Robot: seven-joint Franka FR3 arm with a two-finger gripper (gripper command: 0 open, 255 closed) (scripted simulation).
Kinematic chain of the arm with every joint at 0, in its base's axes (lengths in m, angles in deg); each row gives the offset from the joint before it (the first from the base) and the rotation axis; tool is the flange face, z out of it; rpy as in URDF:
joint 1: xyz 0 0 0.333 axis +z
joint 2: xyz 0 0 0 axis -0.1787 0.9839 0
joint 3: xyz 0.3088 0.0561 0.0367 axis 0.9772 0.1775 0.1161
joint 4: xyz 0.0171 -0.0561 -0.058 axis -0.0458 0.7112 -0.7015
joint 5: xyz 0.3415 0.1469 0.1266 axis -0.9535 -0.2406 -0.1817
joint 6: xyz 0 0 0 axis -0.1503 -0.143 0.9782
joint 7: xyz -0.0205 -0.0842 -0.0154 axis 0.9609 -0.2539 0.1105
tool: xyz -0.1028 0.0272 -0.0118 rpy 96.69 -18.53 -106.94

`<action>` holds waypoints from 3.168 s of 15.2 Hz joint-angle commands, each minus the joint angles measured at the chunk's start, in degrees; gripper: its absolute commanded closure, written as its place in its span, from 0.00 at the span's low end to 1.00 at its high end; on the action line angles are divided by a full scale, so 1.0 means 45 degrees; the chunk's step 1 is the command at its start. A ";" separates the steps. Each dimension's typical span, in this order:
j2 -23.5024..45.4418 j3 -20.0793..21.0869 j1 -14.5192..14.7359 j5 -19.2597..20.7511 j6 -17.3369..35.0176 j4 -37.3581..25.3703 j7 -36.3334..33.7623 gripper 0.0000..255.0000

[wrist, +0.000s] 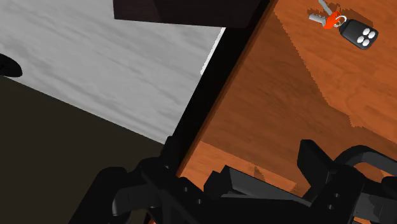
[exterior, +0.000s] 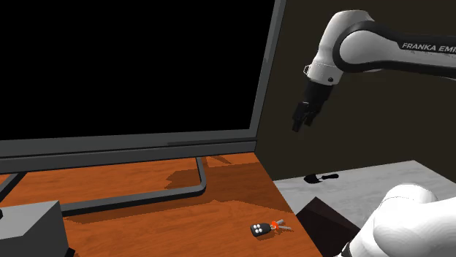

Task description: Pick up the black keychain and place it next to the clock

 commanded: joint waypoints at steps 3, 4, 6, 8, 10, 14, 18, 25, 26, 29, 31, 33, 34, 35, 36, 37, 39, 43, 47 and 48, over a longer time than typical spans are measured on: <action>-0.0258 0.0247 0.0402 -0.0136 0.0532 0.0752 0.0342 0.00; -0.0382 0.0371 0.0611 -0.0207 0.0798 0.1122 0.0512 0.00; -0.0622 0.0622 0.1041 -0.0358 0.1328 0.1853 0.0850 0.00; -0.0848 0.0878 0.1492 -0.0518 0.1861 0.2572 0.1185 0.00; -0.1059 0.1139 0.1964 -0.0691 0.2396 0.3277 0.1515 0.00; -0.1424 0.1680 0.2984 -0.1076 0.3485 0.4652 0.2155 0.00; -0.1684 0.2249 0.4122 -0.1517 0.4622 0.5976 0.2753 0.00; -0.1619 0.3176 0.6041 -0.2322 0.6698 0.7904 0.3528 0.00; -0.1471 0.3208 0.6052 -0.2357 0.6952 0.8012 0.3532 0.00; -0.0977 0.3309 0.6083 -0.2466 0.7743 0.8312 0.3545 0.00; -0.0603 0.3377 0.6099 -0.2540 0.8296 0.8493 0.3556 0.00; -0.0491 0.3396 0.6105 -0.2560 0.8457 0.8544 0.3559 0.00; -0.0489 0.3396 0.6105 -0.2560 0.8458 0.8543 0.3559 0.00; -0.0488 0.3396 0.6104 -0.2560 0.8459 0.8542 0.3559 0.00; -0.0488 0.3396 0.6104 -0.2560 0.8459 0.8542 0.3559 0.00; -0.0488 0.3396 0.6104 -0.2560 0.8459 0.8542 0.3559 0.00; -0.0488 0.3396 0.6104 -0.2560 0.8459 0.8542 0.3559 0.00; -0.0483 0.3403 0.6111 -0.2566 0.8466 0.8544 0.3551 1.00; -0.0522 0.3401 0.6119 -0.2568 0.8439 0.8557 0.3549 1.00; -0.0532 0.3397 0.6117 -0.2566 0.8434 0.8561 0.3553 1.00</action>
